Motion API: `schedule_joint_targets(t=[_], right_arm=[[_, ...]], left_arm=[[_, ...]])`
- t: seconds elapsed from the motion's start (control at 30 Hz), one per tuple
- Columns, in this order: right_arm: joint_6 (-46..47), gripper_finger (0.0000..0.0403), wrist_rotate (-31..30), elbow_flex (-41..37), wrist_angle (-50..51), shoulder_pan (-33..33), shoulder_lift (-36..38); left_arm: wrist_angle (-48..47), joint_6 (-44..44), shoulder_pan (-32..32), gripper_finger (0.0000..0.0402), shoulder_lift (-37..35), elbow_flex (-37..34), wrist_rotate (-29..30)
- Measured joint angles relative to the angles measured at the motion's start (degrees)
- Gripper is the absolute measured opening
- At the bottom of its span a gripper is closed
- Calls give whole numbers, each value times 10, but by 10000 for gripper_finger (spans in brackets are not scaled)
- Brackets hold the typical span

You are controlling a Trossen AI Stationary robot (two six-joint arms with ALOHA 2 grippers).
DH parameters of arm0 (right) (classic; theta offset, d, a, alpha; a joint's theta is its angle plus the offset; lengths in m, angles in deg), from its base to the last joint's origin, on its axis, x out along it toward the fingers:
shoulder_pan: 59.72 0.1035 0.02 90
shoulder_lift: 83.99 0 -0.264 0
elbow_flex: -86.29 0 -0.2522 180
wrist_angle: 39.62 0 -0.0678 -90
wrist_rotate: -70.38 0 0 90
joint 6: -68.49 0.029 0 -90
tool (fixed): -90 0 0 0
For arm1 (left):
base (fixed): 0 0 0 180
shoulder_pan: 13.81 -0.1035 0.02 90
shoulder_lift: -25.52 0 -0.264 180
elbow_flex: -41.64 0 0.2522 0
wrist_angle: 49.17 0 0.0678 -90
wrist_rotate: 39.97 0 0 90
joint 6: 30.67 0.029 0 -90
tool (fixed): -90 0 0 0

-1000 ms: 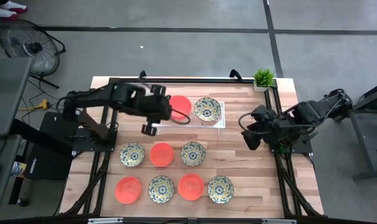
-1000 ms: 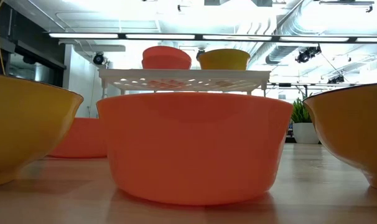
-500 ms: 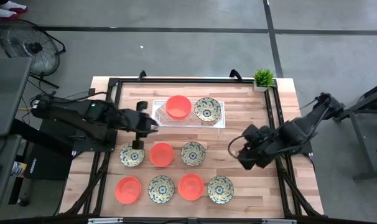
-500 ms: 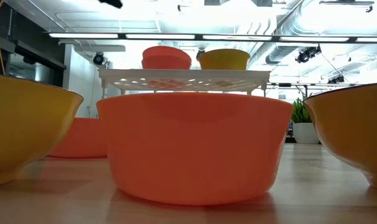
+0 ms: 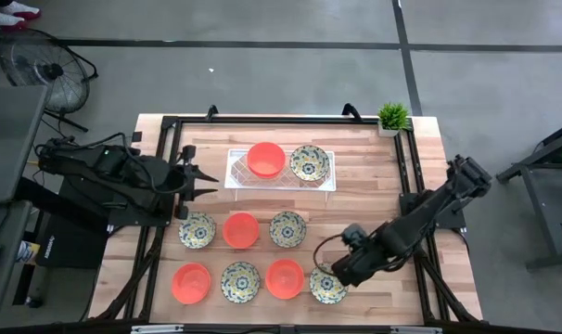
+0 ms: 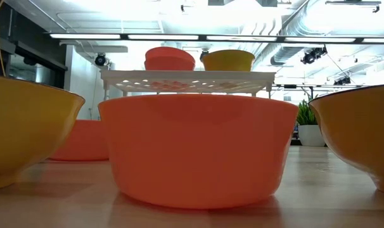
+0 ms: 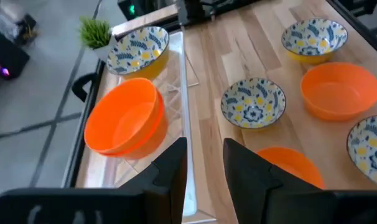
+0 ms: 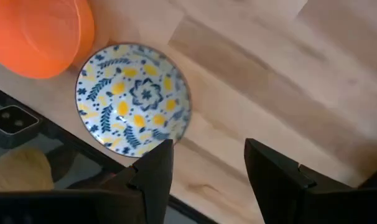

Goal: Pick & Place Mini bowls
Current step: Stack the yellow patterned bowl on top of the other yellow patterned bowl on the shelf

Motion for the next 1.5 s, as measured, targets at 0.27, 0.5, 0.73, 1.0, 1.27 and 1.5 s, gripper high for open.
schedule_joint_targets(t=[0.27, 0.5, 0.73, 1.0, 1.27, 1.5], right_arm=[[83, 185, 31, 0, -101, 0, -68], [129, 185, 57, 0, -114, 0, -118], [180, 185, 65, 0, -117, 0, -144], [214, 185, 65, 0, -99, 4, -146], [233, 185, 59, -20, -120, 8, -151], [252, 185, 67, -71, -200, 12, -152]], left_arm=[[17, 59, 0, 99, 0, 0, -26], [16, 88, 0, 99, 0, 0, -63], [14, 110, 0, 99, 0, 0, -85], [13, 121, 0, 99, 0, 0, -117], [14, 126, 0, 99, 0, 0, -125], [14, 136, 0, 99, -1, 0, -126]])
